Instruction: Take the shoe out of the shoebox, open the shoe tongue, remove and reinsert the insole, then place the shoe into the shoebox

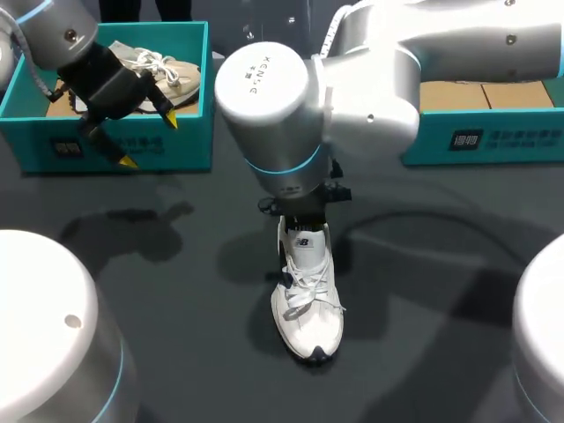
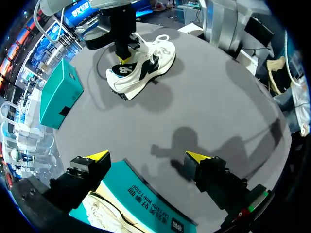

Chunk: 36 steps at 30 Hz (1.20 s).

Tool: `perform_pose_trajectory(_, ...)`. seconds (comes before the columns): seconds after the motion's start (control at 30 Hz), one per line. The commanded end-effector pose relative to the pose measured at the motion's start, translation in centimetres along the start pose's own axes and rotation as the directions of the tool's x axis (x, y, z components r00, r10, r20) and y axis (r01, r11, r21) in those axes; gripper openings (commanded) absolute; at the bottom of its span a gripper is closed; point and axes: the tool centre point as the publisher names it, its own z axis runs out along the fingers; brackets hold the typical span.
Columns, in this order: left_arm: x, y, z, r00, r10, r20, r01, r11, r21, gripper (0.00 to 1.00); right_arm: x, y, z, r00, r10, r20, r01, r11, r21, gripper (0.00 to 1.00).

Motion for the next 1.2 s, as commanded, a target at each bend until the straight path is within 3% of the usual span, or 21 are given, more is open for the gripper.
perform_pose_trajectory(0.03,0.0,0.0,-0.1,1.000,0.001,-0.002,-0.001,1.000,-0.002,1.00,1.4,-0.9,1.6,0.997,0.070,0.039,-0.070,0.998,-0.010,0.00)
perform_pose_trajectory(0.23,0.0,0.0,-0.1,1.000,0.001,-0.002,-0.001,1.000,-0.002,1.00,1.6,-0.8,3.6,0.997,0.056,0.046,-0.057,0.998,0.025,0.00)
perform_pose_trajectory(0.4,0.0,0.0,-0.1,1.000,0.001,-0.002,-0.001,1.000,-0.002,1.00,1.8,-0.6,4.0,0.998,0.043,0.046,-0.045,0.998,0.039,0.00)
perform_pose_trajectory(0.67,0.0,0.0,-0.1,1.000,0.001,-0.002,-0.001,1.000,-0.002,1.00,1.2,0.7,0.4,0.997,0.018,0.080,-0.014,0.998,-0.058,0.00)
perform_pose_trajectory(0.8,0.0,0.0,-0.1,1.000,0.001,-0.002,-0.001,1.000,-0.002,1.00,1.1,1.7,-0.3,0.997,-0.003,0.073,0.011,0.994,-0.112,0.00)
perform_pose_trajectory(1.03,0.0,0.0,-0.1,1.000,0.001,-0.002,-0.001,1.000,-0.002,1.00,1.5,3.2,1.8,0.999,-0.037,0.021,0.039,0.990,-0.138,0.00)
perform_pose_trajectory(1.2,0.0,0.0,-0.1,1.000,0.001,-0.002,-0.001,1.000,-0.002,1.00,1.9,3.0,3.7,0.999,-0.042,-0.028,0.039,0.993,-0.113,0.00)
